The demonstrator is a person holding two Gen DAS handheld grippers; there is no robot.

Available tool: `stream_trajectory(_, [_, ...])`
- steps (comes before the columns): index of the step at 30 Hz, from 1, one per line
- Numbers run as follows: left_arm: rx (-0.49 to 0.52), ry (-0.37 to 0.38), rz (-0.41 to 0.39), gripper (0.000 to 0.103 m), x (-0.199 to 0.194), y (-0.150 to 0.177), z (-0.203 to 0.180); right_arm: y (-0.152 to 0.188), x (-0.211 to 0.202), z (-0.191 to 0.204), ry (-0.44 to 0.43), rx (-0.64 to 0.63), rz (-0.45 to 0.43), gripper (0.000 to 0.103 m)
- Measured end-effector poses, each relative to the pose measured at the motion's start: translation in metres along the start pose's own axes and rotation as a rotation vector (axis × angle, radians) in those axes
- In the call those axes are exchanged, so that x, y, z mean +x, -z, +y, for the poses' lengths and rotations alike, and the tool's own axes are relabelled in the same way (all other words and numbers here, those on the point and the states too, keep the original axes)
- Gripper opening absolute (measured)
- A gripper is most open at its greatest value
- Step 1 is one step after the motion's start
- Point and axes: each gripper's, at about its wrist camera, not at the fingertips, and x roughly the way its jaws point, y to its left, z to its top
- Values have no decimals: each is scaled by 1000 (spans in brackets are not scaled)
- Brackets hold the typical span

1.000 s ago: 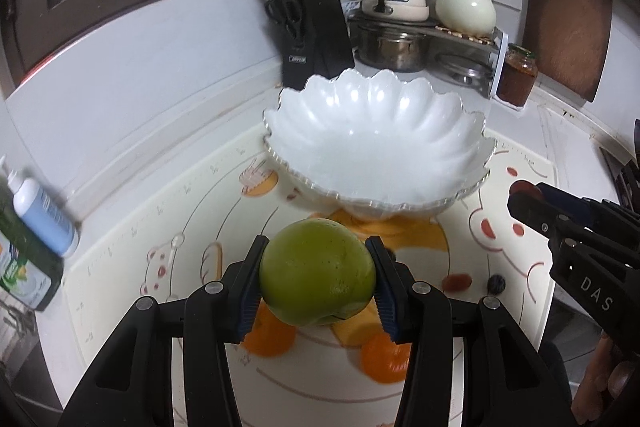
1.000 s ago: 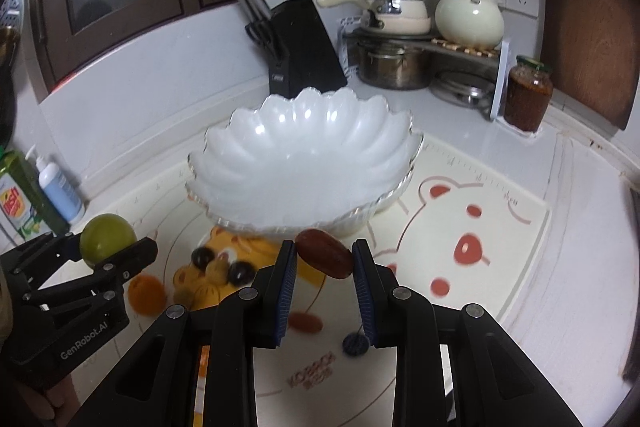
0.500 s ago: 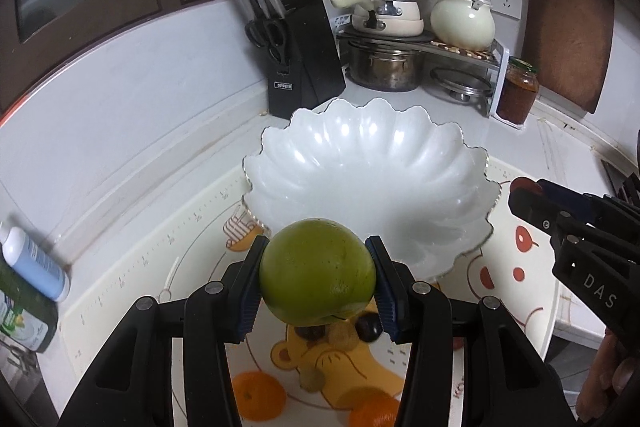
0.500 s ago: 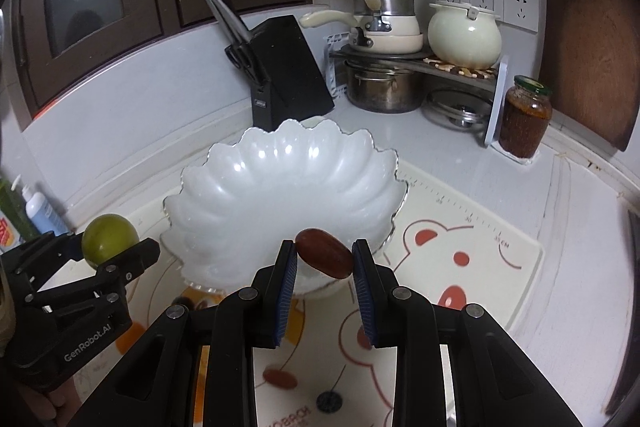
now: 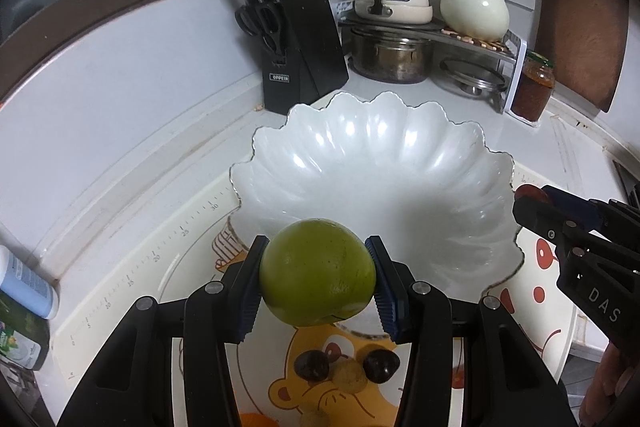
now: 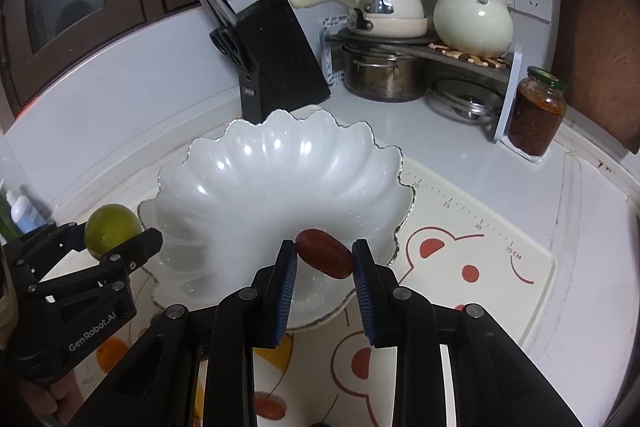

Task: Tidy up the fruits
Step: 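Carry the apple with the left tool into the bowl while the right tool drops the date there, then withdraw the left tool to a tangerine while the right tool moves to the blueberry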

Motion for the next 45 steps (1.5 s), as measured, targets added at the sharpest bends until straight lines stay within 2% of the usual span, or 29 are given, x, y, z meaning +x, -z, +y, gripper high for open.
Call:
stream_trajectory(10, [-21,22,56,49,18,4,3,-1,12,4,-13,-17,31,30])
stream_trajectory(11, [-18,18,54,50,18,4,3,-1,13,5,-12,-17,34,30])
stream_trajectory(13, [-16,15,43,65,15,4,3,-1,14,5,-11,-19,35,31])
stream_trajectory(14, [-15,13,37,67,14,4,4,-1,15,5,-11,-20,37,32])
stream_trajectory(15, [-15,7,31,68,12,4,4,-1,15,5,-10,-19,38,36])
stream_trajectory(19, [-16,1,24,71,9,2,6,0,9,3,28,-12,13,67])
stream_trajectory(22, [-12,-4,19,75,6,2,5,0,3,2,45,-17,-5,68])
stream_trajectory(24, [-17,-2,11,83,3,3,5,0,0,1,50,-11,-12,76])
stream_trajectory(31, [-10,-21,-13,88,-9,3,3,0,-13,-5,81,16,-37,87])
stream_trajectory(45, [6,-26,-42,90,-40,13,-3,13,-41,-11,97,41,-54,89])
